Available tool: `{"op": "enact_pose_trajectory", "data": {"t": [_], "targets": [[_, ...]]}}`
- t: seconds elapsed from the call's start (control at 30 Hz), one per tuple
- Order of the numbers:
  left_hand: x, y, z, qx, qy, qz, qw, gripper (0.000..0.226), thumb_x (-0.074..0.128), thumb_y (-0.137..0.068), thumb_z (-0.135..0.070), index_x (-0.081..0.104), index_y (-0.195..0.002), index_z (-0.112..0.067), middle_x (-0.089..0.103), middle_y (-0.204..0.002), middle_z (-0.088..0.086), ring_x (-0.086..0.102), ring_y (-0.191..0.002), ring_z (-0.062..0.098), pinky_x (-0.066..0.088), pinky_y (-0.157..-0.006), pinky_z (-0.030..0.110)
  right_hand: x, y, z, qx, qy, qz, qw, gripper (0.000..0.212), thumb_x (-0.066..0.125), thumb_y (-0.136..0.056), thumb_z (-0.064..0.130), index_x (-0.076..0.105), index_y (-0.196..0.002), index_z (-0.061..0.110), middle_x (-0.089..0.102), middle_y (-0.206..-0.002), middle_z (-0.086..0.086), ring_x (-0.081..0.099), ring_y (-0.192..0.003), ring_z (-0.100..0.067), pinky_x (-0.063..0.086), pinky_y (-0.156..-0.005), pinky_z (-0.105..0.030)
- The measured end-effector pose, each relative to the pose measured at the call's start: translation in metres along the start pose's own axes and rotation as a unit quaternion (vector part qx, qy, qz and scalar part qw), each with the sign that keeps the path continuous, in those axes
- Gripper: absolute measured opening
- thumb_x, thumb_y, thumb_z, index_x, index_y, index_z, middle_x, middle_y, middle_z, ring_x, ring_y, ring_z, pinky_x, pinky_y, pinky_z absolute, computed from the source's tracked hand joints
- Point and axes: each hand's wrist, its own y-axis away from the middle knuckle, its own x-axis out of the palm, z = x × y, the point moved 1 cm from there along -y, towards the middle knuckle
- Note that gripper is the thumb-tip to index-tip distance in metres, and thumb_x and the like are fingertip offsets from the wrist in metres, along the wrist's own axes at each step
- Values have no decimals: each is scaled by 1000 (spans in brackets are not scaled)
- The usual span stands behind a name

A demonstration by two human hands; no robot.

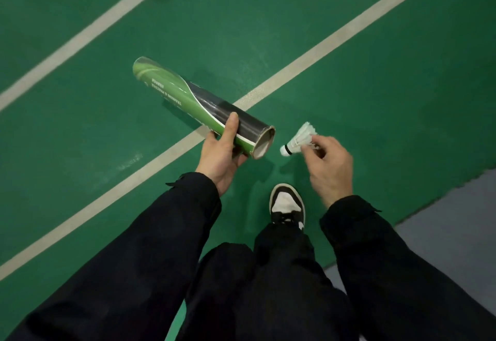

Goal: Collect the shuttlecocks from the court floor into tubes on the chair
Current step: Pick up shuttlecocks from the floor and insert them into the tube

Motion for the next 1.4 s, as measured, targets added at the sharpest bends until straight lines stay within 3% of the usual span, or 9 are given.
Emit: {"op": "enact_pose_trajectory", "data": {"t": [0.1, 0.2, 0.4, 0.5, 0.6, 0.77, 0.93, 1.13, 1.4], "targets": [[16, 69, -29, -6, 13, -27, 1000, 54, 62, -101, -38, 51, -141, -3, 80, -101, 5, 77, -93, 16, 63, -85, 37, -63, 49, 77, -7, -134, -34, 990, 15, 71, -93, 13, 70, -106, 22, 68, -99, 0, 61, -79, 0, 51, -73, -13], [40, 152, -65, -6, 34, -29, 999, 54, 63, -100, -39, 55, -137, 1, 80, -102, 8, 77, -94, 18, 63, -87, 38, -118, 101, 148, -7, -197, 11, 980, 18, 72, -92, 12, 70, -98, 29, 73, -99, -6, 69, -84, -14, 58, -74, -24], [101, 309, -148, 11, 61, -22, 998, 58, 63, -100, -40, 57, -134, 7, 77, -104, 14, 76, -89, 20, 62, -74, 34, -204, 176, 276, -43, -129, 113, 984, 16, 64, -95, 12, 75, -106, 20, 70, -95, 8, 56, -65, 1, 45, -62, -19], [125, 363, -192, 44, 77, -31, 996, 65, 69, -96, -37, 50, -139, 7, 77, -103, 16, 77, -87, 23, 62, -70, 33, -239, 189, 336, -62, -78, 208, 973, 19, 53, -88, 16, 67, -101, 19, 60, -68, 3, 46, -50, -12, 39, -51, -31], [135, 408, -237, 84, 64, -34, 994, 67, 70, -94, -42, 49, -139, 4, 75, -96, 12, 74, -70, 20, 58, -55, 30, -268, 190, 400, -59, -59, 282, 956, 18, 54, -87, 20, 63, -101, 12, 65, -69, -8, 62, -57, -26, 55, -58, -42], [135, 437, -270, 103, 49, -37, 993, 63, 68, -92, -51, 53, -134, -6, 75, -88, 6, 70, -58, 17, 55, -49, 28, -276, 184, 461, 6, -241, 352, 904, 27, 57, -96, -2, 66, -118, 12, 73, -85, -4, 70, -72, -17, 59, -59, -30], [110, 429, -317, 117, 145, -66, 980, 63, 70, -94, -39, 52, -139, 1, 79, -98, 11, 78, -79, 21, 60, -58, 29, -253, 178, 497, -57, -175, 264, 947, 21, 67, -94, 10, 70, -104, 29, 74, -89, 1, 67, -62, -14, 54, -55, -32], [74, 389, -358, 79, 121, -68, 987, 58, 65, -94, -51, 55, -128, -5, 62, -56, -6, 53, -35, 9, 39, -33, 20, -192, 140, 556, -10, -146, 398, 906, 19, 59, -100, 15, 68, -117, 15, 71, -84, -14, 67, -71, -25, 57, -55, -32], [6, 289, -451, 73, 169, -94, 978, 58, 64, -98, -40, 53, -138, 2, 76, -109, 17, 75, -86, 28, 61, -61, 35, -99, 62, 613, -1, -136, 397, 908, 24, 66, -95, 8, 69, -111, 26, 73, -98, 1, 70, -85, -15, 59, -76, -36]]}}
